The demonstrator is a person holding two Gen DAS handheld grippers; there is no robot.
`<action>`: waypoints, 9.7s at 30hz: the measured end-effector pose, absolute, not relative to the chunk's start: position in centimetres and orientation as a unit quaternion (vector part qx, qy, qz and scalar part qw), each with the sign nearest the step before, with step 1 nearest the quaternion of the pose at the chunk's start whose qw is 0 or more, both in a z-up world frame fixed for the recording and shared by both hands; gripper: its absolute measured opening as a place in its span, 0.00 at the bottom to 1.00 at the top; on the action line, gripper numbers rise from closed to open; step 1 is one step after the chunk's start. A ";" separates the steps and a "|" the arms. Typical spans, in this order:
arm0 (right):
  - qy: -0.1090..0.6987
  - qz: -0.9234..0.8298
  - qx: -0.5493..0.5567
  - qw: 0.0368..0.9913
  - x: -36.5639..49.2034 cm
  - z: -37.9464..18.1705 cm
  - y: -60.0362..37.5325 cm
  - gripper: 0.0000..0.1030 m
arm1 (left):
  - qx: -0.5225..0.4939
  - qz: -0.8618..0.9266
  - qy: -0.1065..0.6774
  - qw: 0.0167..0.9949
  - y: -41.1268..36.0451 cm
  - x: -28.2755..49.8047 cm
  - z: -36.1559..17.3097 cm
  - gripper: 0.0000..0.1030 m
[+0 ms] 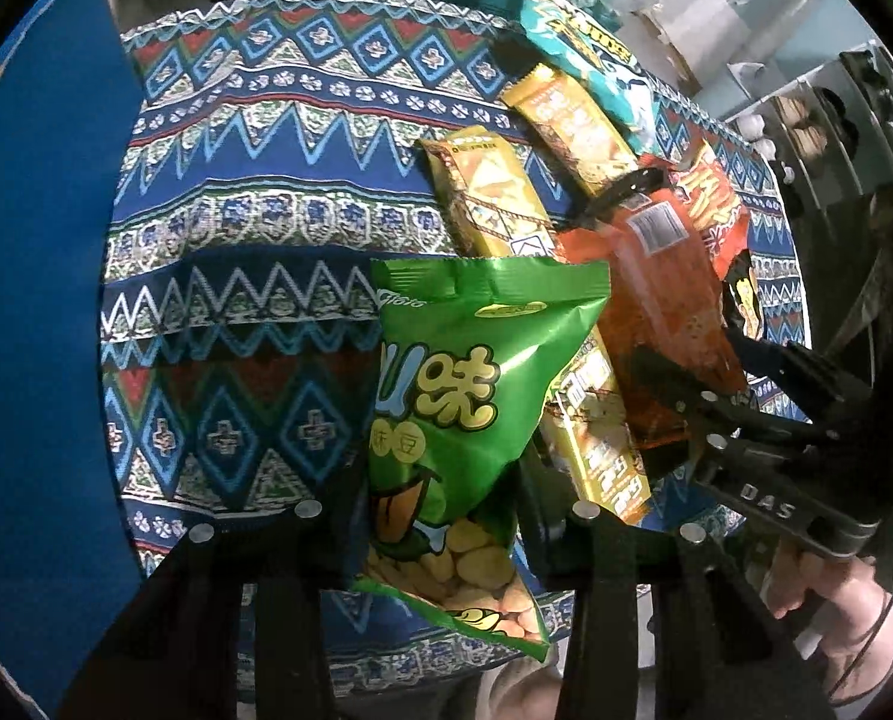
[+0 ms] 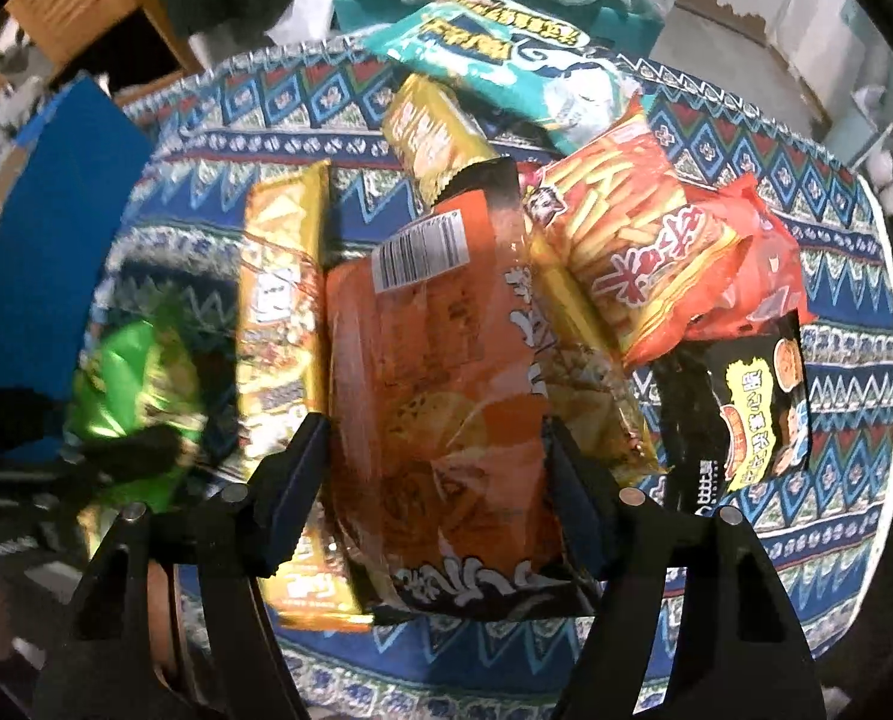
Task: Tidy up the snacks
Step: 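Grasp the green peanut bag with left tool while right tool grasps orange bag, then carry both held bags over the cardboard box, then open both tools to drop the bags into the box, then move both tools back toward the remaining yellow snack bars, then grasp a long yellow bar with right tool while left tool grasps another yellow bar, then lift both held yellow bars and carry them over the cardboard box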
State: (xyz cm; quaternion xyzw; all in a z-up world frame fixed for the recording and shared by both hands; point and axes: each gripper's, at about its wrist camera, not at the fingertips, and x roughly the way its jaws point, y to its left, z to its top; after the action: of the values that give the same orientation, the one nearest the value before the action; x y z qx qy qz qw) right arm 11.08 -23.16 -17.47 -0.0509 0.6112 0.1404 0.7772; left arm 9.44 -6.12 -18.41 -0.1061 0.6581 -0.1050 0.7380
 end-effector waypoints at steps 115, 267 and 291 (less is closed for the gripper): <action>0.495 0.288 -0.084 0.816 7.1 -3.4 3.4 0.67 | -0.215 0.084 0.511 0.828 19.3 1.9 -7.6 0.54; 0.568 0.145 -0.020 0.810 11.3 -16.6 -23.2 0.30 | -0.121 -0.034 0.625 0.770 -6.7 12.7 -16.3 0.31; 0.514 0.172 0.012 0.840 7.5 -7.8 -21.4 0.29 | -0.110 -0.057 0.558 0.820 -1.9 6.9 -7.3 0.31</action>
State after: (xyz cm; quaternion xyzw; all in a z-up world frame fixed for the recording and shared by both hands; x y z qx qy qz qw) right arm 7.51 -21.40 -7.83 0.0123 0.5144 0.1720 0.8400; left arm 6.92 -1.95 -7.33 -0.1097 0.5584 -0.0575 0.8203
